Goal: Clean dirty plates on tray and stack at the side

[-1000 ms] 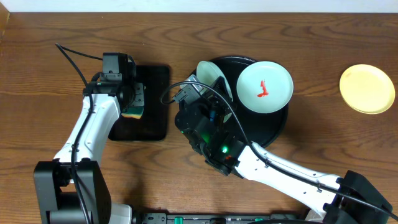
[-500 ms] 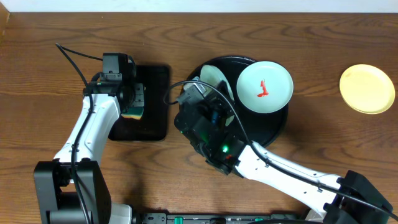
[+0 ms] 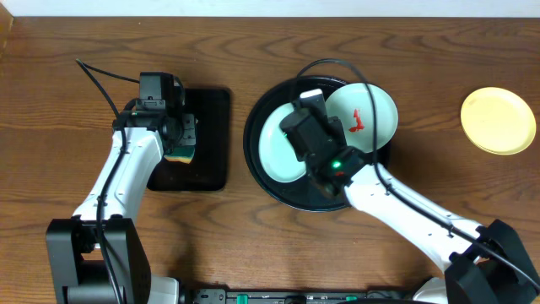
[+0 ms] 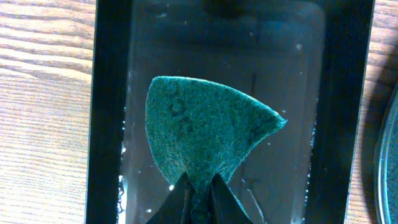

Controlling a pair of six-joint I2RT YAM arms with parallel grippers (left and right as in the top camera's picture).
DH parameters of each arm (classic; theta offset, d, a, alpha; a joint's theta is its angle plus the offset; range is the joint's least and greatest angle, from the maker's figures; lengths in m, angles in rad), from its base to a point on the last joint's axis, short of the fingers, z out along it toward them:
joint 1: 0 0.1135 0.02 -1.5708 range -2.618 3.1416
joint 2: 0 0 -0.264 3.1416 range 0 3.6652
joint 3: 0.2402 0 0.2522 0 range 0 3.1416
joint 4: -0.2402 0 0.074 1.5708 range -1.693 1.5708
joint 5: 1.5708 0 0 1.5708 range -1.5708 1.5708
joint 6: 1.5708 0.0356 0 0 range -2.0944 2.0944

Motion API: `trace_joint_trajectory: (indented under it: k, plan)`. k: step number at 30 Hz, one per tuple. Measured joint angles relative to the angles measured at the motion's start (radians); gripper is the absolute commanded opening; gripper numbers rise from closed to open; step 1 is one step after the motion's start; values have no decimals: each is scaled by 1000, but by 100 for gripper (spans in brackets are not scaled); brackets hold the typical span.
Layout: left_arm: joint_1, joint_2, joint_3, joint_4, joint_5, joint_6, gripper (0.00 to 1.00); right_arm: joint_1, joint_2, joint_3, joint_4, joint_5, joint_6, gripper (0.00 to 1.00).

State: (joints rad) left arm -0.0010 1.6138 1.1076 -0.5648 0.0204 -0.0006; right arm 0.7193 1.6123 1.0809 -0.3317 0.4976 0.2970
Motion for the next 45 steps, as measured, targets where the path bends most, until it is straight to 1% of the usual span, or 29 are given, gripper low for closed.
trace_joint_trajectory:
  k: [4,12,18,22,24,26,27,28,29,32,33,34,36,39,42,45]
  plan:
    - [0,0,0,0,0,0,7,-81,0,0,3,-179,64,1]
    - [0,0,0,0,0,0,7,-359,0,0,3,-544,141,1]
    - [0,0,0,0,0,0,7,-590,0,0,-16,-748,151,1]
    - [0,0,0,-2,0,0,7,-756,-8,0,-50,-864,124,1]
    - [0,0,0,-2,0,0,7,-800,-19,0,-92,-894,105,1]
    - [0,0,0,-3,0,0,7,-814,-28,0,-153,-914,79,1]
    - [0,0,0,-3,0,0,7,-813,-29,0,-173,-923,66,13]
    - [0,0,0,-3,0,0,7,-804,-29,0,-196,-929,51,31]
    - [0,0,0,-4,0,0,7,-792,-29,0,-209,-930,46,42]
    - [0,0,0,-4,0,0,7,-720,-29,0,-222,-933,10,56]
    - [0,0,0,-4,0,0,7,-700,-29,0,-220,-933,5,56]
    - [0,0,0,-4,0,0,8,-670,-29,0,-215,-933,-3,59]
    - [0,0,0,-4,0,0,7,-600,-14,0,-199,-934,-10,57]
    - [0,0,0,-4,0,0,8,-547,41,0,-167,-928,-11,56]
    - [0,0,0,-9,0,0,7,-514,117,0,-126,-911,-1,55]
    - [0,0,0,-15,0,0,7,-513,153,0,-107,-890,10,55]
